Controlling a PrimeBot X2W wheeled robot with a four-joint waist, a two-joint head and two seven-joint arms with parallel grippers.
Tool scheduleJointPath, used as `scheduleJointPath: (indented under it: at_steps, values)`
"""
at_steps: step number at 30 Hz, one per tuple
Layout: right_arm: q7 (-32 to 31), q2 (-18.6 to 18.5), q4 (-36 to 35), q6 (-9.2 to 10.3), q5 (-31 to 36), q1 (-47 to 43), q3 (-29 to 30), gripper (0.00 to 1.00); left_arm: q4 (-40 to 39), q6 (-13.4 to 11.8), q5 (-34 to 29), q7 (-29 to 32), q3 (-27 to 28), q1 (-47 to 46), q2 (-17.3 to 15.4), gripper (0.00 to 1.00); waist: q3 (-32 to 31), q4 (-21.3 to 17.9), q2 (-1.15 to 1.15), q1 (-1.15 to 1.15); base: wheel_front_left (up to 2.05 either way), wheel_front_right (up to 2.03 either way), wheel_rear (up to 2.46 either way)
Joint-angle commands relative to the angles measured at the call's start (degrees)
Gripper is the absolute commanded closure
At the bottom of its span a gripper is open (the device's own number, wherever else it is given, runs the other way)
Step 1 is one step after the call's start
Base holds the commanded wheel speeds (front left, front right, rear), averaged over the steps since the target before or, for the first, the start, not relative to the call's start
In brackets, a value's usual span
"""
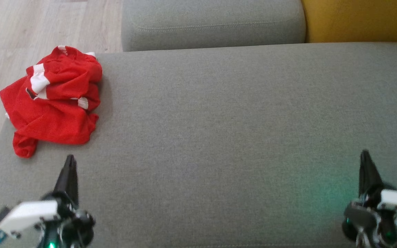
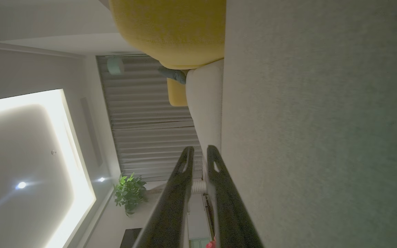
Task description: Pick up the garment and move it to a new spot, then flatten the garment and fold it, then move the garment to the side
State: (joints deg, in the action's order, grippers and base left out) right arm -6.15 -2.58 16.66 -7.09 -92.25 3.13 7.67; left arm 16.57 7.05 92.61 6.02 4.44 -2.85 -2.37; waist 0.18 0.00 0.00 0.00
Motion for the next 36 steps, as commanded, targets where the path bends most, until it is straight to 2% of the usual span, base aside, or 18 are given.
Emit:
scheduleJointPath:
  at_steps: [1, 3, 20, 31, 36]
  values:
    - [0.0, 0.1, 1.0, 0.04, 0.0, -0.5, -0.1, 0.00, 1.0, 0.0, 0.0, 0.0, -0.1, 0.5, 0.1, 0.00, 0.0, 0.0, 0.00, 0.00, 0.00, 0.00, 0.00]
    - [0.1, 0.2, 2.6, 0.05, 0.0, -1.5, -0.2, 0.00, 2.6, -0.1, 0.0, -0.1, -0.2, 1.7, 0.4, 0.00, 0.0, 0.0, 0.00, 0.00, 0.00, 0.00, 0.00]
    - [2.8, 0.1, 1.1, 0.00, 3.2, -1.3, -2.3, 0.00, 0.0, -0.2, -2.7, -2.8, -2.0, 2.2, 0.3, 0.00, -0.1, 0.0, 0.00, 0.00, 0.00, 0.00, 0.00]
    - [4.7, 0.1, -1.9, -0.04, 11.2, -1.4, -2.9, 0.00, -2.8, -0.7, -6.9, -4.6, -3.5, 2.3, 0.2, 0.00, -0.2, 0.0, 0.00, 0.00, 0.00, 0.00, 0.00]
    - [5.7, 0.0, -3.5, -0.07, 15.7, -1.6, -3.5, 0.00, -4.4, -1.2, -10.9, -5.6, -4.2, 2.2, 0.2, 0.00, -0.2, 0.1, 0.00, 0.00, 0.00, 0.00, 0.00]
